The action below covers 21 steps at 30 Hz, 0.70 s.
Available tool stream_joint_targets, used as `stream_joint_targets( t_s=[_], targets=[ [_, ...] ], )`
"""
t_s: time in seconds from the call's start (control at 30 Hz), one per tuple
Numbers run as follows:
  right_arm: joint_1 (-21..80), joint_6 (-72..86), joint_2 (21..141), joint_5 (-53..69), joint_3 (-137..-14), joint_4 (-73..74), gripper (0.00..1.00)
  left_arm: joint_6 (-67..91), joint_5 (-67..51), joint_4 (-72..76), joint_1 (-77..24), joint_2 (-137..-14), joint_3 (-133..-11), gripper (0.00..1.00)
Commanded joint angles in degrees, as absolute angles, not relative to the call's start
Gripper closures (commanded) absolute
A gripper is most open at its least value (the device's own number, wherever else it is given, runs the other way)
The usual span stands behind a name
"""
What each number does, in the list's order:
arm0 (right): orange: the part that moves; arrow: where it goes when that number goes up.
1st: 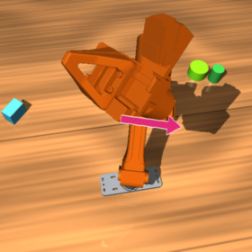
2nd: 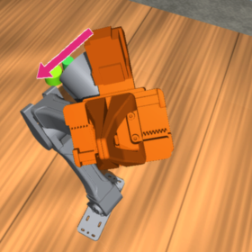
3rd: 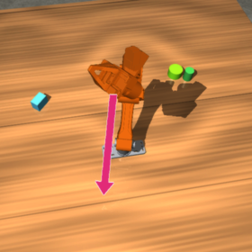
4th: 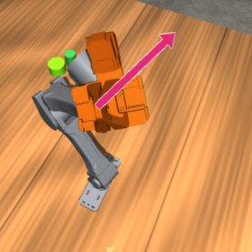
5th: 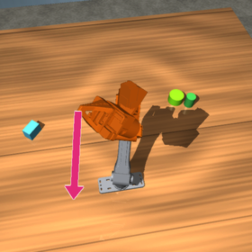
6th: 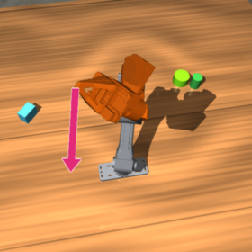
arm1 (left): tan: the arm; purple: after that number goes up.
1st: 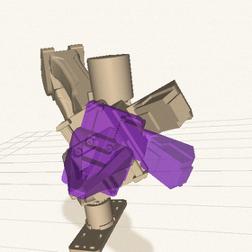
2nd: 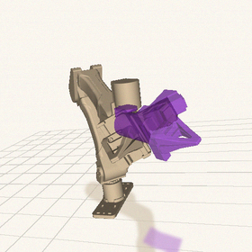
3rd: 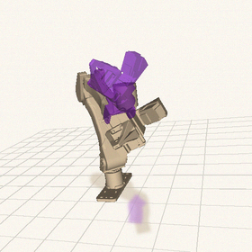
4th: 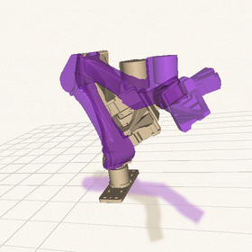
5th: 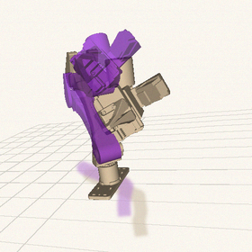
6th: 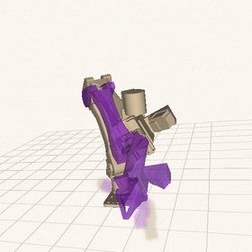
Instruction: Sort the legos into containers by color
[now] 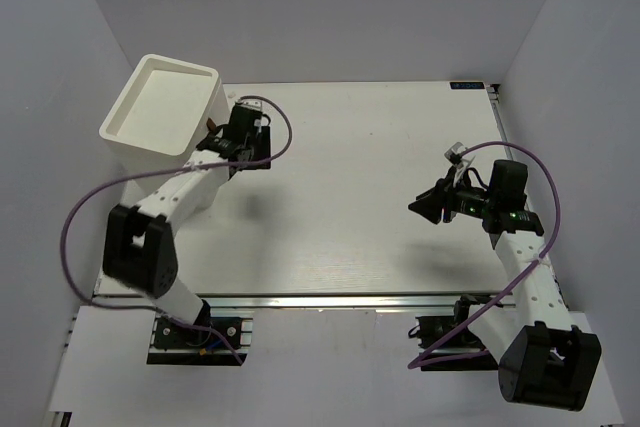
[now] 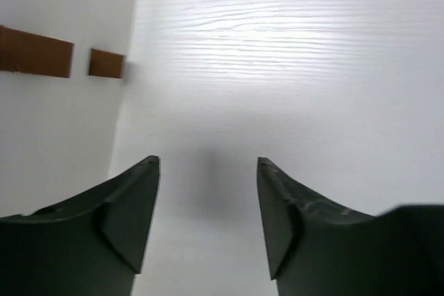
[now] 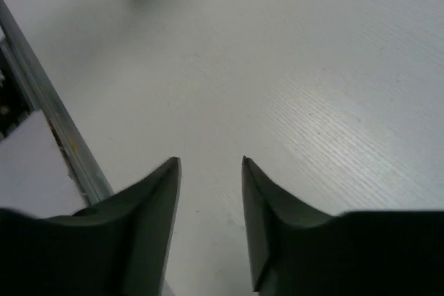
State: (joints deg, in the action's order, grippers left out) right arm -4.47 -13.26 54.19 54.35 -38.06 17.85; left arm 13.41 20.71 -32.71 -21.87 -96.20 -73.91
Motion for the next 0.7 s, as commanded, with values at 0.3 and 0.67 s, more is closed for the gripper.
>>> stream_joint_targets(
  t_s=[0.3,0.67],
  targets=[
    [-2.99,-13.71,55.99,43.79,-38.41,15.30,0.11,21.09,-18.28,-16.00,-22.06,-57.15,-45.54,0.06],
    [-0.53,-3.01,54.58,26.37,-39.02,12.05,0.11,17.49,-14.43,-23.91,-22.06,-41.76,-38.41,0.05]
  ],
)
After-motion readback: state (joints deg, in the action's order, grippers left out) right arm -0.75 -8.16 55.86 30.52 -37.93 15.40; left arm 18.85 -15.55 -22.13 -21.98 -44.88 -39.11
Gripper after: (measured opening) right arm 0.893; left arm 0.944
